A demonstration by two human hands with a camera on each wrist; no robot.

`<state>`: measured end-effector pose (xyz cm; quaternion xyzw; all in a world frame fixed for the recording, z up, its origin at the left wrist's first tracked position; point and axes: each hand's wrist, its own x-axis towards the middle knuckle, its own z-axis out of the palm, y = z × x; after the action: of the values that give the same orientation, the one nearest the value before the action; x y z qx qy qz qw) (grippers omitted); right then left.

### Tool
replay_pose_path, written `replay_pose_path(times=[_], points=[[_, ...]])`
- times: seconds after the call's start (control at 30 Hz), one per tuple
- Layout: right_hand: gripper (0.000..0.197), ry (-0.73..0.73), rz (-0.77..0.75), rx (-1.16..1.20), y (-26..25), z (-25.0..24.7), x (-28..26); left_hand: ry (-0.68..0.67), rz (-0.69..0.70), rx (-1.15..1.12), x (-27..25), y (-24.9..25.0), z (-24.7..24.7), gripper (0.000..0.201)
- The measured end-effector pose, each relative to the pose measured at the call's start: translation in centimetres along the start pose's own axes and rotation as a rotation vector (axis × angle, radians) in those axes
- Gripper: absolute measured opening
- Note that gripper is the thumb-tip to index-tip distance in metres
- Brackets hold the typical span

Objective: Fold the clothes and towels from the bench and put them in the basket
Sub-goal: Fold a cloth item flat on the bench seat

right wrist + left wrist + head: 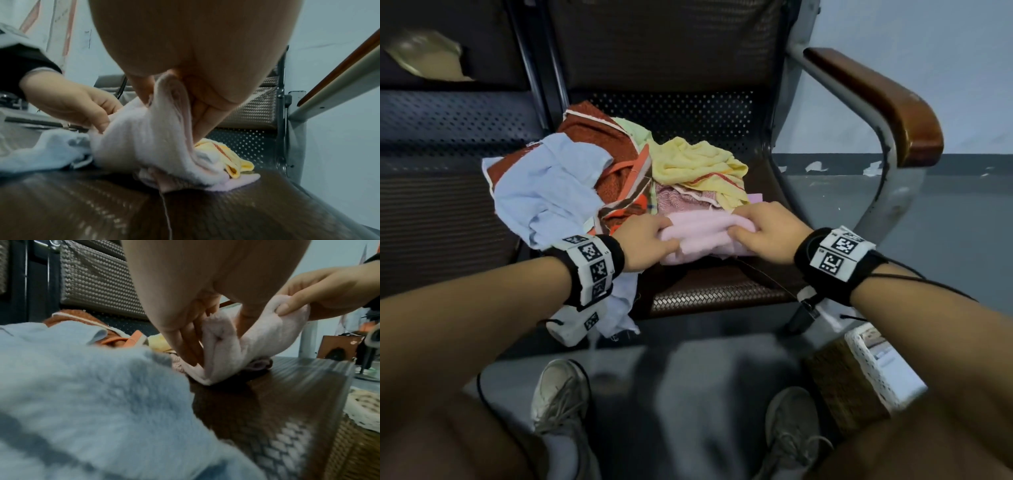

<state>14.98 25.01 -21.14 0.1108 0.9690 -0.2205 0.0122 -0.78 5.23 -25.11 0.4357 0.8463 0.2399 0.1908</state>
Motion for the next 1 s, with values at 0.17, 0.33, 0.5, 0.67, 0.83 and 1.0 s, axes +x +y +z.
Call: replay_pose_path(times=[0.17, 0.33, 0.5, 0.67, 0.83, 1.0], points=[[0.028, -0.070, 0.174, 0.384, 0.8, -0.3, -1.0, 0.074, -0.109, -0.198, 0.0, -0.1, -0.6, 0.031], [0.027, -0.097, 0.330, 0.439, 2.5, 1.5, -0.5, 0.218, -0.271, -0.294, 0.9, -1.3, 2.1, 0.022], [0.031, 0.023, 0.435, 0.304, 3.2, 3.1, 0.9, 0.392, 0.016, -0.047, -0.3, -1.3, 3.3, 0.055], [0.044, 0.170, 0.390, 0.030, 1.8, 3.4, 1.4, 0.022, 0.152, 0.081, -1.6, -2.1, 4.2, 0.082], [0.050, 0.118, -0.092, -0.137, -0.6, 4.0, 1.3, 0.141, 0.075, 0.045, -0.7, -2.2, 4.1, 0.063], [0.077, -0.019, 0.009, -0.218, -0.4, 4.9, 1.2, 0.267, -0.023, -0.195, 0.3, 0.0, 2.1, 0.031]])
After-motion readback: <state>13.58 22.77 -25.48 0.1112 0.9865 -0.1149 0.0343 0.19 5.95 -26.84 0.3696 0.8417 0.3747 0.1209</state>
